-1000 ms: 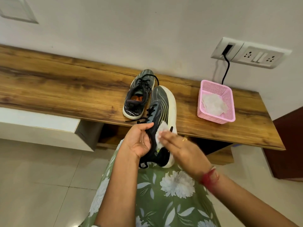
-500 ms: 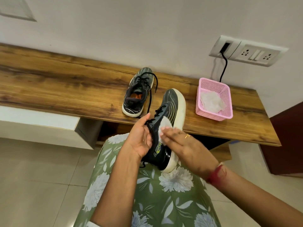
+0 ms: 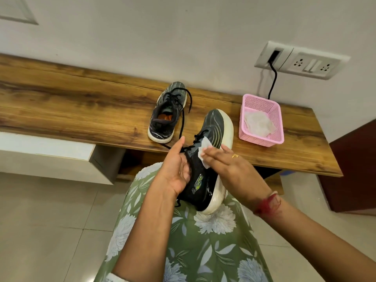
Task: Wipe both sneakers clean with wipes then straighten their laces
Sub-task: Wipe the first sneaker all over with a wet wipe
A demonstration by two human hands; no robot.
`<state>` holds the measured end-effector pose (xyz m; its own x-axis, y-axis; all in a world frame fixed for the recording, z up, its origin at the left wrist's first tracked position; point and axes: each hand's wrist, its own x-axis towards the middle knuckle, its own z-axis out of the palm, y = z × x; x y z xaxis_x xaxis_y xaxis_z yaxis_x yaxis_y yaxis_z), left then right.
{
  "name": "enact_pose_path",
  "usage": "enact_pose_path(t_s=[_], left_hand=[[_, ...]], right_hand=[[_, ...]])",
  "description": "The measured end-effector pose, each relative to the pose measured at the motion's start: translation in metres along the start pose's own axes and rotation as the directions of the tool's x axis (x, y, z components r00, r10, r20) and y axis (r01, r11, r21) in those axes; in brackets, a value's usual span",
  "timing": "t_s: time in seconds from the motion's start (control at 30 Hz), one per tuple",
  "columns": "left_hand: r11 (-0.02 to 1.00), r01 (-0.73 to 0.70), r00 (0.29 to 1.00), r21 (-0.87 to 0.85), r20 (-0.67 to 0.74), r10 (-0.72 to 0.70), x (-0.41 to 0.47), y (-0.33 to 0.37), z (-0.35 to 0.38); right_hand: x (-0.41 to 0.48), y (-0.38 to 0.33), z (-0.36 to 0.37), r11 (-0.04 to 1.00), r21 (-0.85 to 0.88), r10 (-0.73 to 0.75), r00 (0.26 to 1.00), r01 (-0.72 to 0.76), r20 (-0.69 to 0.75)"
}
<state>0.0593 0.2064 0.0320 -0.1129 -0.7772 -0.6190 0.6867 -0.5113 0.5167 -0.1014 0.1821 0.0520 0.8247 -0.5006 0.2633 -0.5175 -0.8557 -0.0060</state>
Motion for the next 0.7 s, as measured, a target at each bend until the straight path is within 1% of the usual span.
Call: enact_pose_path(t_s=[0.03, 0.13, 0.17, 0.27, 0.3, 0.33, 0.4, 0.43, 0.47, 0.53, 0.57, 0.6, 0.63, 0.7], left_hand=[[1.0, 0.002, 1.0, -0.003, 0.002, -0.002, 0.0, 0.001, -0.001], [1.0, 0.021, 1.0, -0.004, -0.009, -0.021, -0.001, 0.003, -0.002], [1.0, 0.02, 1.0, -0.002, -0.001, -0.02, -0.001, 0.003, -0.003], [1.0, 0.001, 1.0, -0.007, 0.03, 0.0, -0.002, 0.004, -0.001], [1.0, 0.001, 0.999, -0.014, 0.035, 0.0, -0.002, 0.004, -0.001], [1.0, 0.0, 0.999, -0.022, 0.04, 0.001, -0.003, 0.005, 0.0], [1.0, 0.019, 1.0, -0.012, 0.025, -0.019, -0.004, 0.004, -0.001], [1.0, 0.024, 0.999, -0.009, 0.023, -0.024, -0.004, 0.003, -0.001], [1.0, 0.02, 1.0, -0.005, 0.024, -0.019, -0.004, 0.002, 0.0], [1.0, 0.012, 1.0, -0.02, 0.02, -0.012, -0.004, 0.001, 0.001], [0.999, 0.012, 0.999, -0.032, 0.033, -0.011, -0.004, 0.002, 0.001], [0.999, 0.008, 0.999, -0.034, 0.044, -0.006, -0.005, 0.003, 0.001], [1.0, 0.002, 0.999, -0.028, 0.049, -0.001, -0.006, 0.004, 0.001], [1.0, 0.005, 0.998, -0.017, 0.055, -0.004, -0.006, 0.004, 0.0]], right_hand=[[0.0, -0.002, 0.0, 1.0, 0.004, -0.005, 1.0, 0.005, 0.002], [-0.013, -0.015, 0.002, 0.973, 0.022, -0.231, 0.97, 0.23, 0.07], [-0.013, -0.012, 0.0, 0.972, 0.02, -0.235, 0.97, 0.234, 0.067], [-0.004, 0.005, 0.0, 0.999, 0.043, -0.015, 1.0, 0.016, -0.011], [-0.003, 0.004, 0.0, 0.999, 0.048, -0.013, 1.0, 0.013, -0.008], [-0.004, -0.001, 0.002, 0.996, 0.044, -0.073, 0.997, 0.072, 0.01], [-0.012, -0.011, 0.004, 0.97, 0.045, -0.241, 0.967, 0.238, 0.082], [-0.012, -0.01, 0.003, 0.962, 0.049, -0.273, 0.957, 0.27, 0.095], [-0.009, -0.006, 0.0, 0.971, 0.043, -0.236, 0.968, 0.233, 0.08], [-0.001, 0.007, -0.002, 0.999, 0.044, -0.033, 0.999, 0.032, 0.005], [0.001, 0.008, -0.003, 0.998, 0.051, 0.032, 0.999, -0.032, -0.005], [0.001, 0.004, -0.004, 0.998, 0.052, 0.022, 1.0, -0.022, -0.007], [-0.003, -0.003, -0.002, 0.997, 0.057, -0.051, 0.999, 0.051, 0.012], [-0.013, -0.016, 0.001, 0.973, 0.061, -0.225, 0.972, 0.222, 0.064]])
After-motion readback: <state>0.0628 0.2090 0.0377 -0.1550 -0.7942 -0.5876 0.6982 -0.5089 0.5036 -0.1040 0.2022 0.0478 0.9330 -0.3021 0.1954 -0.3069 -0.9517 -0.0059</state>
